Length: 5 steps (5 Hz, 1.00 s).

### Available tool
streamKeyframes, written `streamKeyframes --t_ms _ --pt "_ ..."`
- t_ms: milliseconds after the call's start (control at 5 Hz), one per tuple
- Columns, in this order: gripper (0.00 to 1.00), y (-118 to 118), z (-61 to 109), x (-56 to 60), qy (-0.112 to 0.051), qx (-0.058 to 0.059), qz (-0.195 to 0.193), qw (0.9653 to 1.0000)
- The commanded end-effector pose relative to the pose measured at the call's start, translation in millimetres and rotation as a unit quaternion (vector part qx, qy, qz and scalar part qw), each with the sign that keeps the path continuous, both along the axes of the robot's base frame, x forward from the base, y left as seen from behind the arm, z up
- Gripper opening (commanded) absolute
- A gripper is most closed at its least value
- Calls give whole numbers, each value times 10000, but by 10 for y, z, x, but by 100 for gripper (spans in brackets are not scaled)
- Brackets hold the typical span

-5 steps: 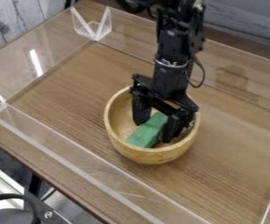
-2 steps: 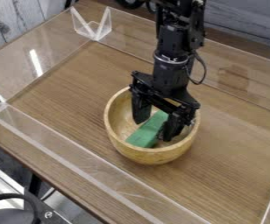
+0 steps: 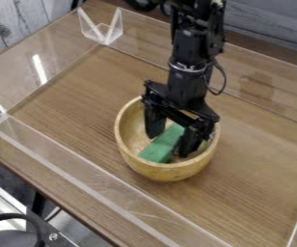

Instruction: Remove the green block from inside the brown bowl and put it on the table

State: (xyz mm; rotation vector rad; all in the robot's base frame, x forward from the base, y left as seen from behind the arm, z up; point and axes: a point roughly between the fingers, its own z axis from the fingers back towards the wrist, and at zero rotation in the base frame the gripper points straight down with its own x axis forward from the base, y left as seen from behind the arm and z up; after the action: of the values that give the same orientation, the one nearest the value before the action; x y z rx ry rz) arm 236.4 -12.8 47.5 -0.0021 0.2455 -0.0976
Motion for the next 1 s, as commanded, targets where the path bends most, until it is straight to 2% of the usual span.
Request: streamKeyframes --t_ms 0,800 --pt "100 -18 148 61 -305 -25 -23 9995" --pt "100 -29 157 45 -276 -60 -18 9996"
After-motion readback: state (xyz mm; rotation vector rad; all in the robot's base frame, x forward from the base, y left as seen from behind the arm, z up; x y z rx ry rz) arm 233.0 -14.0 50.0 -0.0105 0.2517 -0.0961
